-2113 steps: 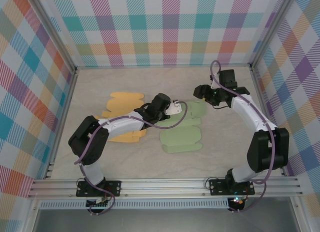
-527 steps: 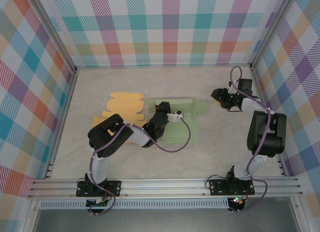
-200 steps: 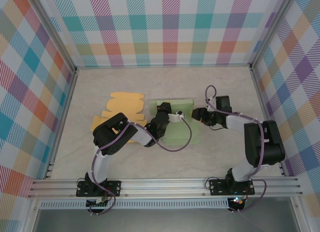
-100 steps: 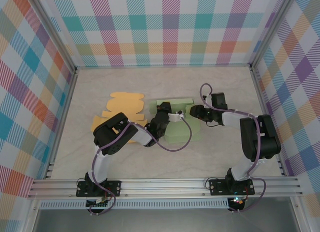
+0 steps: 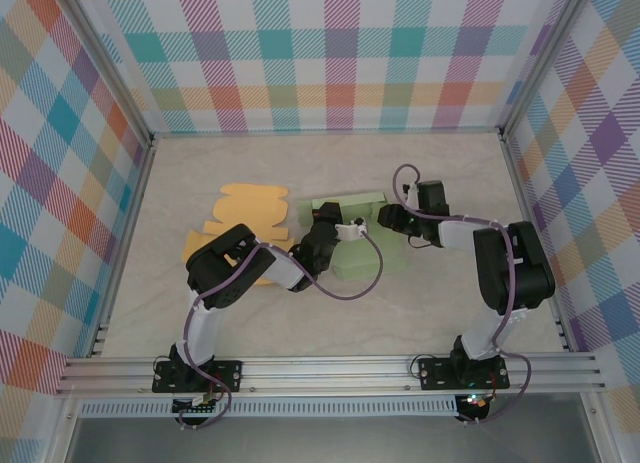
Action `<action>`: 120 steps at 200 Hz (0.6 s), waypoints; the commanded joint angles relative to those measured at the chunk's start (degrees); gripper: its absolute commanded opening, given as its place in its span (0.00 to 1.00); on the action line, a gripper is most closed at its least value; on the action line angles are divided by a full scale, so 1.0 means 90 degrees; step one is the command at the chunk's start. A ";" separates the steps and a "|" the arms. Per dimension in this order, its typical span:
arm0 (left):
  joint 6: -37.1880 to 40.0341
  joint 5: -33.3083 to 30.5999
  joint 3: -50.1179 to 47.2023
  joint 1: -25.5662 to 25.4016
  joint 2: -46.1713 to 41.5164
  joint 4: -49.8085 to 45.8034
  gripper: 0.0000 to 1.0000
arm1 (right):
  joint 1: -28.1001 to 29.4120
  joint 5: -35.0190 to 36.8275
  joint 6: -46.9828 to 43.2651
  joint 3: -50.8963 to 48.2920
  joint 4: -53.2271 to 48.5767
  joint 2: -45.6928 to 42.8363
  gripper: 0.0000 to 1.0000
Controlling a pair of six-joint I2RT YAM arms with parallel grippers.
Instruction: Fold the paper box
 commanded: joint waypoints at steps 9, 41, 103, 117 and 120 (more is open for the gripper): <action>-0.0269 0.0419 0.0063 -0.0086 0.0016 -0.0375 0.00 | 0.0091 0.0339 -0.0262 0.0255 0.0598 0.0106 0.43; -0.0378 0.0433 0.0113 -0.0077 0.0027 -0.0405 0.00 | 0.0219 0.0582 -0.0475 0.0197 0.0783 0.0111 0.46; -0.0402 0.0527 0.0240 -0.0077 0.0124 -0.0529 0.00 | 0.0270 0.0851 -0.0660 0.0130 0.1087 0.0168 0.44; -0.0412 0.0518 0.0284 -0.0077 0.0163 -0.0525 0.00 | 0.0269 0.0906 -0.0654 0.0165 0.1069 0.0240 0.41; -0.0414 0.0526 0.0297 -0.0081 0.0172 -0.0525 0.00 | 0.0270 0.0915 -0.0653 0.0166 0.1077 0.0249 0.40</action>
